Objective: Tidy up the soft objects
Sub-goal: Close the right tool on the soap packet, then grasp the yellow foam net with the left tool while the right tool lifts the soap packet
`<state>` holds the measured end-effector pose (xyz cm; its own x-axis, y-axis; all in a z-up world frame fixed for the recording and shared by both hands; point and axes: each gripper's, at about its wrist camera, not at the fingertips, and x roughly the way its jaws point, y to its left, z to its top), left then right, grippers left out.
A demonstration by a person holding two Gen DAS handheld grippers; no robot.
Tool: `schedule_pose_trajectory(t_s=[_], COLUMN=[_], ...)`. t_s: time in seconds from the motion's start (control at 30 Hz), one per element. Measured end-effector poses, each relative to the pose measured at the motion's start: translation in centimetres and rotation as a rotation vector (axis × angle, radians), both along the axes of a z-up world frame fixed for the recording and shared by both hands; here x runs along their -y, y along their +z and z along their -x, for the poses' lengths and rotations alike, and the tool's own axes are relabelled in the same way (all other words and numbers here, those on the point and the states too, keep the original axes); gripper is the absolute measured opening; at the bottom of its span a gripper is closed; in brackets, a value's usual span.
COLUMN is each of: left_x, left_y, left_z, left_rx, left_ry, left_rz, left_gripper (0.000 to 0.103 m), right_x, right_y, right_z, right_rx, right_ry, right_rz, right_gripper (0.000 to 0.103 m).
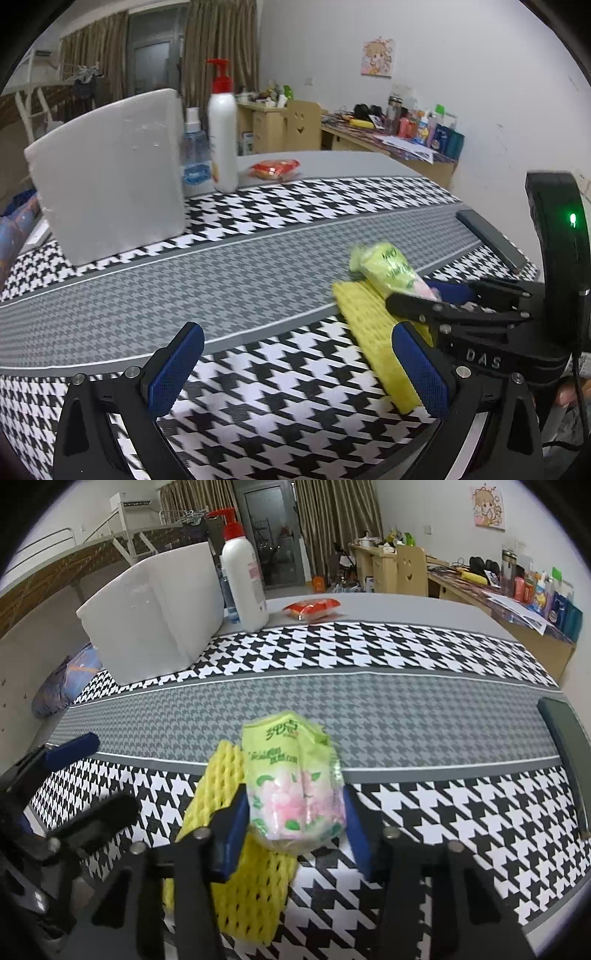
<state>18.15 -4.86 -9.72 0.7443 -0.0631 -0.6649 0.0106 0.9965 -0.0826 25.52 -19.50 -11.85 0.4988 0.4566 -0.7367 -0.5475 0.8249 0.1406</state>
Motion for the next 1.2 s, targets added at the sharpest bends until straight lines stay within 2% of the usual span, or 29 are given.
schedule_pose_trajectory(t_s=[0.13,0.47,0.73,1.07,1.2], left_x=[0.4,1.5,2.6,4.6,5.2], left_y=[0.0,-0.4,-0.8,-1.3,-1.8], left_z=[-0.2,-0.6,-1.1,-2.1,-2.7], left_rx=[-0.001,-0.027,-0.051,-0.082,-0.106], left_ry=[0.001,-0.013,-0.006,-0.048,-0.059], left_rz=[-0.004,-0.003,-0.034,-0.029,-0.026], left_gripper=[0.102,0.102,0.102,0.095,0.087], right_x=[1.2,3.0,4.1,6.2,6.9], right_y=[0.4,1.3,1.4,1.8,1.9], right_z=[-0.2,0.2,0.5,1.1,1.3], right_rx=[-0.007,0.02,0.037,0.059,0.063], right_ry=[-0.029,-0.076,-0.101,-0.141,-0.155], right_rz=[-0.04,-0.044,-0.031,-0.031,-0.035], right_gripper=[0.042,0.042,0.042,0.043,0.043])
